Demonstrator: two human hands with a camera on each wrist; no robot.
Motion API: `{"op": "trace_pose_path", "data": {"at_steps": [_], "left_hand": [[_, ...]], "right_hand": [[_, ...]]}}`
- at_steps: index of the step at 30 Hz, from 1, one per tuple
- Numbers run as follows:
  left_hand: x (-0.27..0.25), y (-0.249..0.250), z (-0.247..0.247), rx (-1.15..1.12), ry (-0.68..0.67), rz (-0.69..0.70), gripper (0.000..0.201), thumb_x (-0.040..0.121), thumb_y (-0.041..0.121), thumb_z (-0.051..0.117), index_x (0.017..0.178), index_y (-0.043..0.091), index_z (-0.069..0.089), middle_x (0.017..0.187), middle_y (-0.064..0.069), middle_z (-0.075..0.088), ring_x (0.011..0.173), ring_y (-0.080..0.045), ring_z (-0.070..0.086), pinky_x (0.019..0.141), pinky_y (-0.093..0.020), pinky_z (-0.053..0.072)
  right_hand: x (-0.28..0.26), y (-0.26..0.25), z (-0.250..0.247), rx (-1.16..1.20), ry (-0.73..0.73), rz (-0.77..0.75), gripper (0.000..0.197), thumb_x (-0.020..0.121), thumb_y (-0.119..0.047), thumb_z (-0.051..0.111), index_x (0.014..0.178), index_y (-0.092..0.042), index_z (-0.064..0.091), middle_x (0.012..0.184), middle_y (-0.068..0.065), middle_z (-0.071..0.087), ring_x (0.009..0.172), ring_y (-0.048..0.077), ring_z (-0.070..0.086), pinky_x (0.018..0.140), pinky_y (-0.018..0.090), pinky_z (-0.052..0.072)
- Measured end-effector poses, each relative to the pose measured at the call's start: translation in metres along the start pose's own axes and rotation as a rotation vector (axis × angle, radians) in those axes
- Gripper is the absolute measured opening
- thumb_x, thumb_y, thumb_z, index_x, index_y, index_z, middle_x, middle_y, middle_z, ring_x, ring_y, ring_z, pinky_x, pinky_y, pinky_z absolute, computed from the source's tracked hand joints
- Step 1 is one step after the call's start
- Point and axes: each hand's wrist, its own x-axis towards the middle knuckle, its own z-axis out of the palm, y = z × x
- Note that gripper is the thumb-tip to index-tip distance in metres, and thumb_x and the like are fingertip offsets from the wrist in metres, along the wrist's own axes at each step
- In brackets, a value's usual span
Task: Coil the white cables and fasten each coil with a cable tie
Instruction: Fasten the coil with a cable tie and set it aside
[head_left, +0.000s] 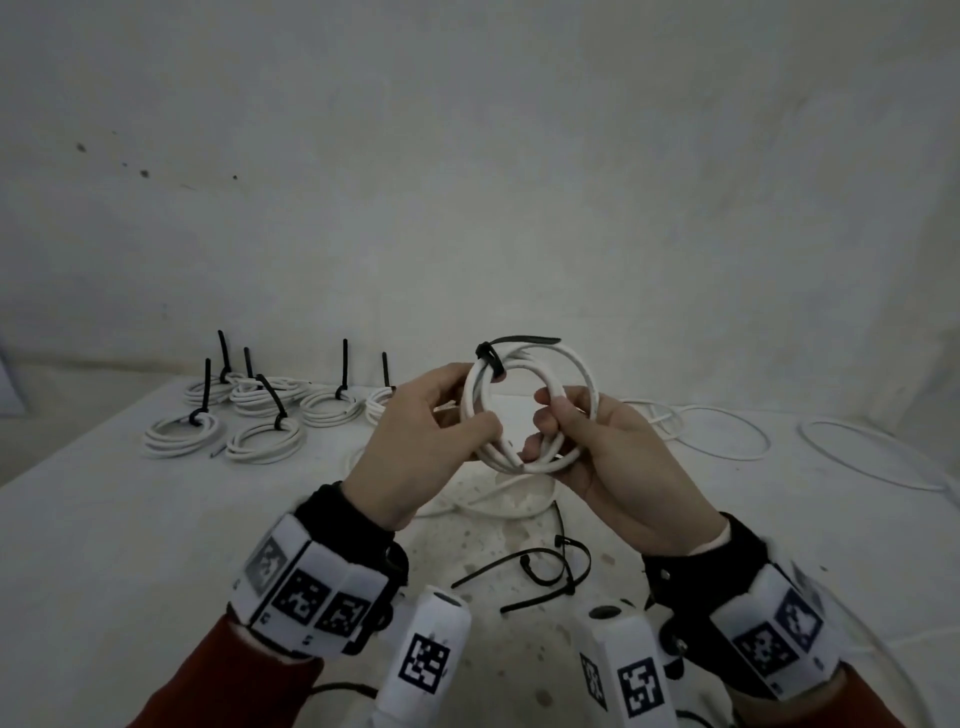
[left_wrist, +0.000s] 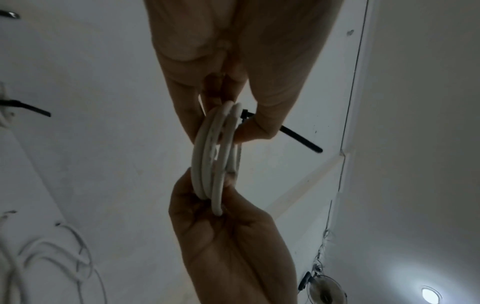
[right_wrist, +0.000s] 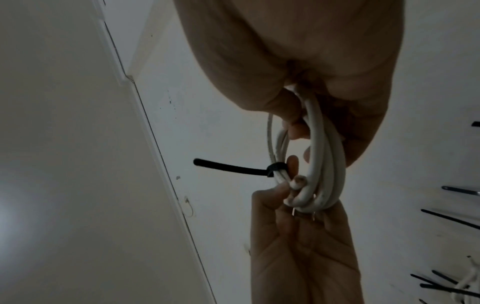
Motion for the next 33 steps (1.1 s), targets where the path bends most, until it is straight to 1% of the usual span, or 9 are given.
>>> {"op": "trace_pose_path", "data": {"at_steps": [3, 7, 10, 15, 17, 19, 22, 29, 33], "left_hand": [[0.001, -0.005, 0.005, -0.069, 0.015, -0.023, 0.035, 0.082, -0.011, 0.057, 0.108, 0.011, 0.065, 0.104, -0.031, 0.061, 0.074, -0.027, 0.066, 0.068, -0.030, 0.057], [0.002, -0.008, 0.007, -0.119, -0.001, -0.043, 0.035, 0.085, -0.010, 0.056, 0.108, 0.014, 0.064, 0.106, -0.033, 0.059, 0.082, -0.028, 0.068, 0.080, -0.037, 0.057], [0.003, -0.009, 0.006, 0.004, -0.007, -0.005, 0.031, 0.090, -0.009, 0.045, 0.109, 0.013, 0.057, 0.093, -0.016, 0.059, 0.079, -0.016, 0.067, 0.077, -0.035, 0.053], [0.008, -0.012, -0.008, 0.318, -0.011, 0.066, 0.018, 0.098, 0.008, 0.037, 0.096, 0.022, 0.049, 0.070, 0.001, 0.047, 0.062, -0.011, 0.046, 0.060, -0.027, 0.039], [0.009, -0.013, -0.014, 0.391, -0.069, 0.097, 0.022, 0.096, 0.007, 0.038, 0.091, 0.025, 0.049, 0.069, 0.004, 0.044, 0.064, -0.014, 0.041, 0.063, -0.034, 0.036], [0.008, -0.012, -0.015, 0.446, -0.125, 0.113, 0.026, 0.095, 0.004, 0.037, 0.091, 0.027, 0.050, 0.072, 0.007, 0.045, 0.066, -0.014, 0.040, 0.065, -0.034, 0.036], [0.007, -0.008, -0.013, 0.376, -0.175, 0.065, 0.031, 0.093, -0.005, 0.034, 0.100, 0.018, 0.054, 0.076, 0.008, 0.048, 0.066, -0.010, 0.042, 0.063, -0.024, 0.040], [0.008, -0.009, -0.012, -0.155, -0.183, -0.138, 0.021, 0.100, 0.003, 0.035, 0.105, 0.009, 0.055, 0.078, 0.000, 0.046, 0.054, -0.008, 0.040, 0.053, -0.022, 0.043], [0.010, -0.012, -0.007, -0.254, -0.213, -0.178, 0.038, 0.102, 0.010, 0.033, 0.078, 0.014, 0.063, 0.070, 0.000, 0.037, 0.048, -0.005, 0.031, 0.046, -0.018, 0.037]], "right_hand": [[0.000, 0.003, 0.003, 0.015, 0.030, -0.035, 0.023, 0.102, -0.010, 0.035, 0.111, 0.001, 0.053, 0.061, 0.000, 0.049, 0.056, 0.015, 0.053, 0.060, 0.025, 0.051], [0.001, 0.014, 0.005, -0.267, 0.136, -0.145, 0.023, 0.103, -0.015, 0.036, 0.113, -0.011, 0.057, 0.064, -0.008, 0.053, 0.065, 0.010, 0.054, 0.072, 0.029, 0.046], [0.000, 0.023, 0.010, -0.381, 0.162, -0.155, 0.015, 0.102, -0.013, 0.040, 0.102, -0.017, 0.055, 0.075, -0.003, 0.057, 0.077, 0.016, 0.056, 0.082, 0.038, 0.047], [0.000, 0.016, 0.006, -0.288, 0.011, -0.017, 0.014, 0.090, 0.004, 0.052, 0.091, -0.007, 0.060, 0.079, 0.006, 0.066, 0.087, 0.025, 0.062, 0.085, 0.038, 0.046], [0.001, 0.007, 0.003, -0.132, -0.053, 0.031, 0.011, 0.087, -0.004, 0.055, 0.096, 0.001, 0.060, 0.079, 0.011, 0.066, 0.084, 0.028, 0.062, 0.084, 0.036, 0.049], [0.003, 0.005, 0.000, -0.042, -0.088, 0.058, 0.033, 0.088, -0.024, 0.053, 0.102, 0.005, 0.060, 0.076, 0.012, 0.062, 0.075, 0.026, 0.060, 0.082, 0.037, 0.053], [0.005, 0.008, -0.002, 0.002, -0.126, 0.091, 0.047, 0.093, -0.036, 0.042, 0.107, 0.006, 0.059, 0.068, 0.007, 0.053, 0.063, 0.021, 0.055, 0.077, 0.036, 0.049], [0.008, 0.010, 0.001, 0.146, -0.114, 0.073, 0.031, 0.090, -0.029, 0.042, 0.092, -0.001, 0.056, 0.058, -0.001, 0.039, 0.047, 0.011, 0.039, 0.059, 0.027, 0.048], [0.008, 0.015, 0.004, 0.165, -0.067, 0.069, 0.033, 0.099, -0.029, 0.035, 0.091, -0.003, 0.054, 0.055, -0.004, 0.032, 0.044, 0.007, 0.029, 0.052, 0.022, 0.041]]}}
